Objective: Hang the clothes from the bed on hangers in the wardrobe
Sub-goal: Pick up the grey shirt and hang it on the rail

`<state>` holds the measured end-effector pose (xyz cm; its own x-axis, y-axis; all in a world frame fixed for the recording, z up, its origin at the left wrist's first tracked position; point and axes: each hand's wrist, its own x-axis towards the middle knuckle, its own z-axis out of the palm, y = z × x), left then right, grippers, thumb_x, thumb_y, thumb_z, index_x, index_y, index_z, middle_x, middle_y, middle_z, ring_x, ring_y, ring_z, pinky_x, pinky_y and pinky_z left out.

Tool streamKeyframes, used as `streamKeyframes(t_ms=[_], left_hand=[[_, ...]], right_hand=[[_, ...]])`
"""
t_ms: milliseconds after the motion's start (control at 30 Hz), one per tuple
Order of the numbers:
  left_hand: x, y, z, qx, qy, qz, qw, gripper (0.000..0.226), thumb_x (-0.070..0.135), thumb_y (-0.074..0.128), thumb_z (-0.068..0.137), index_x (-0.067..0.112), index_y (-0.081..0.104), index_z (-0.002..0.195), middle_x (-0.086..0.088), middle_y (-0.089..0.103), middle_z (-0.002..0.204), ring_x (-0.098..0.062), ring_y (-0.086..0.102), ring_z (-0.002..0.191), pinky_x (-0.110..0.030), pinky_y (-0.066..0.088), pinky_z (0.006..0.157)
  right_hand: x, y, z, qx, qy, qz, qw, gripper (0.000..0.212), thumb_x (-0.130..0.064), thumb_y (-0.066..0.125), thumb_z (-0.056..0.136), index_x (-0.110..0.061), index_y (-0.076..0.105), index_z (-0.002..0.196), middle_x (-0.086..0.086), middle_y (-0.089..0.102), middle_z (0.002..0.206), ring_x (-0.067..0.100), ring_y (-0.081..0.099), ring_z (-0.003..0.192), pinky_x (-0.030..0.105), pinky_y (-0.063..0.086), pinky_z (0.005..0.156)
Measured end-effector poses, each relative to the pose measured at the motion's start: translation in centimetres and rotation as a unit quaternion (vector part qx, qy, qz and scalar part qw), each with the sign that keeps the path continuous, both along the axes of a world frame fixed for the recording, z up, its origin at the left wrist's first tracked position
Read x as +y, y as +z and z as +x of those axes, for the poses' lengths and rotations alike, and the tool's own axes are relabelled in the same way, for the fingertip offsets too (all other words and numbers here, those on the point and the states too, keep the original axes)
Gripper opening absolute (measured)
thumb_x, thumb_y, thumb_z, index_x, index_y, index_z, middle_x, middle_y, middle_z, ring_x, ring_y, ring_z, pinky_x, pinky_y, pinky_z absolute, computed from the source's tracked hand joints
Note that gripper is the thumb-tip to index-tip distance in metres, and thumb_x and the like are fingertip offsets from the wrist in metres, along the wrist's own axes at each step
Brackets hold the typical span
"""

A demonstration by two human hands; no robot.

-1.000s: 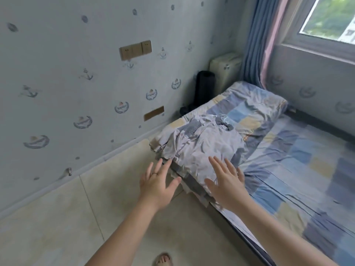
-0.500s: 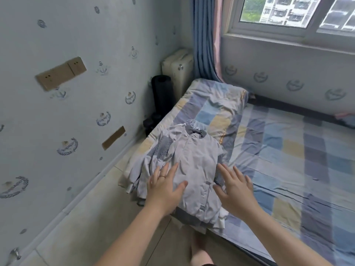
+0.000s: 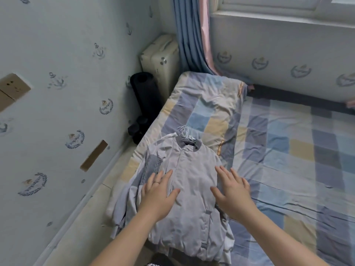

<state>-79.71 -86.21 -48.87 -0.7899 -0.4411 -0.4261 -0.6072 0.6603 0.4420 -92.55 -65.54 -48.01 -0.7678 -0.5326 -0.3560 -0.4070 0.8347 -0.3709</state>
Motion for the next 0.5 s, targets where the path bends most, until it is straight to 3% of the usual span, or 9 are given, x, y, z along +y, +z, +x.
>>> streamKeyframes(t_ms=[233,500], left_hand=[[-8.2,-7.9,-8.8,-0.021,-0.036,0.01,0.999,0.061,0.053,0.042,0.1,0.041,0.02,0.155,0.011,0.013,0.166,-0.014,0.001,0.152,-0.042,0.007,0.122],[-16.4,-26.3,-17.7,-0.076,-0.073,0.02,0.994,0.058,0.043,0.048,0.099,0.031,0.03,0.153,0.003,0.02,0.165,-0.018,0.009,0.151,-0.041,0.014,0.122]], right_hand=[[-5.7,-6.6,-7.1,-0.026,-0.023,0.064,0.997,0.065,-0.051,0.037,0.099,-0.034,0.008,0.155,-0.012,0.007,0.163,0.018,0.0,0.151,0.047,0.005,0.12],[-12.7,-23.2,-13.8,-0.083,-0.07,0.129,0.986,0.064,-0.047,0.04,0.098,-0.032,0.012,0.154,-0.012,0.017,0.16,0.02,0.009,0.149,0.045,0.012,0.117]])
